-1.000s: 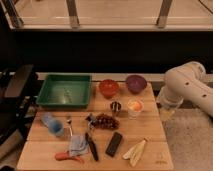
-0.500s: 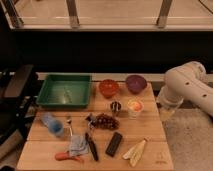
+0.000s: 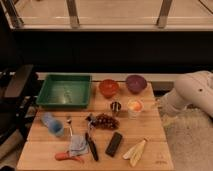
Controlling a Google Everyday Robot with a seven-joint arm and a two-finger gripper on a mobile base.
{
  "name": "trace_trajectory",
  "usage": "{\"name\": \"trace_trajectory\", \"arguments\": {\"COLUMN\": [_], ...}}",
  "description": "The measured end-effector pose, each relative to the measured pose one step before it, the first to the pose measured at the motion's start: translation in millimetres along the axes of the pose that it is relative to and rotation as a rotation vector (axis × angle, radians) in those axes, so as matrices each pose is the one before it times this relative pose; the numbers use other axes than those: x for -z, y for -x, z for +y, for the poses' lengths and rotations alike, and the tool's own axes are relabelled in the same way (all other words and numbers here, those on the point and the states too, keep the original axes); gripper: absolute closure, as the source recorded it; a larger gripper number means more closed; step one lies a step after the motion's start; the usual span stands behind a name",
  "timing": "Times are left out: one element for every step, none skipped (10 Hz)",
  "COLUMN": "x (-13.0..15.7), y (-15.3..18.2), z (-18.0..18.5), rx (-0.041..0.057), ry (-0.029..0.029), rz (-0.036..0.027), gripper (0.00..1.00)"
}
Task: Place banana in plastic cup
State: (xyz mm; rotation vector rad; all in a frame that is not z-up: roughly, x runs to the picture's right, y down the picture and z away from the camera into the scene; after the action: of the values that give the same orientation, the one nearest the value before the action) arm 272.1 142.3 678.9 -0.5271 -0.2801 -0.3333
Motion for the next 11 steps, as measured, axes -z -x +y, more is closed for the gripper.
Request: {"name": "trace_trajectory", "arguments": {"x": [-9.29,-8.93,-9.00,-8.99,-4.53,-2.54,-2.20,0.04,-0.13,-2.10,-6.48], "y": [7.34,9.10,8.06,12.08,8.16,6.16,3.88,0.47,0.28,1.45,3.65], "z": [12.15,10.17,7.73,5.30,7.78,6.08,0.05,-0.20,0.97,-0.83,-1.20], "rx": [0.11755,0.08343,0.05691,0.07173,0.04372,0.03217,0.02435,0.00273,-0.00108,0.00325,-0.00265], "ry": [-0.00141,0.00429,0.01147,0.00957,0.00684,0.00323,-0.00040,-0.00136,0.00089,0.00202,0.00327], "rz": [-0.02798,-0.02064,-0.02163,-0.03442,-0.02902,-0.02107,-0.01220,-0.00109,-0.00035,-0.00522,-0.00869], "gripper": [0.35,0.35,0.35,0.35,0.35,0.35,0.35,0.35,0.35,0.35,0.35]}}
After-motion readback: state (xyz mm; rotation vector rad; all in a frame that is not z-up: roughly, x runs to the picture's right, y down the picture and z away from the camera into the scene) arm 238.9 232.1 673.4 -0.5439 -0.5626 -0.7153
